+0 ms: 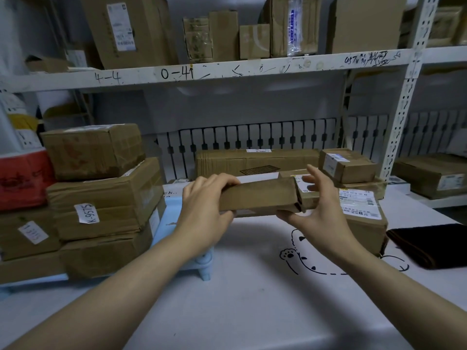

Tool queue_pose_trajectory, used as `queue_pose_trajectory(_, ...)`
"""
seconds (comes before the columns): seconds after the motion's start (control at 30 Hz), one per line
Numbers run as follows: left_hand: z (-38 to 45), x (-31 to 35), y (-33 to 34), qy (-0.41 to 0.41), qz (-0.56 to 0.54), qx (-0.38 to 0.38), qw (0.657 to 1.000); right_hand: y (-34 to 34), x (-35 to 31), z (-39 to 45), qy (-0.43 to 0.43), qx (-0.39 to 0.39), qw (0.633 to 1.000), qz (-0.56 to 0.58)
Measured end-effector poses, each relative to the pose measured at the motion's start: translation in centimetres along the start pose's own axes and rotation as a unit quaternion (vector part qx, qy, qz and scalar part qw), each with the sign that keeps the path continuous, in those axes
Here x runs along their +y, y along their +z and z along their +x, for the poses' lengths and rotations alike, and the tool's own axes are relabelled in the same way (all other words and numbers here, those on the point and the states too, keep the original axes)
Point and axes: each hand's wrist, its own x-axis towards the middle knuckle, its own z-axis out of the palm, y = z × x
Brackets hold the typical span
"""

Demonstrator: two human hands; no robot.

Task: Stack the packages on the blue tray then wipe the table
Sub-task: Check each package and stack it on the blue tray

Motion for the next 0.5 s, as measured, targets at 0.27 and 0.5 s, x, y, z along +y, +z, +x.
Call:
queue_pose_trajectory(0.27,-0.07,-0.63,-0.3,-0.12,-0.267,-0.056,0.955,-0.13,0.04,-0.18,0.104,-0.078,0.981,0.142)
queue_pose_trajectory(0.5,-0.46,-0.98,0.16,-0.152,-0.358,-0.098,0.916,0.1,0.17,-0.18,0.106,-0.149,0.966,0.184)
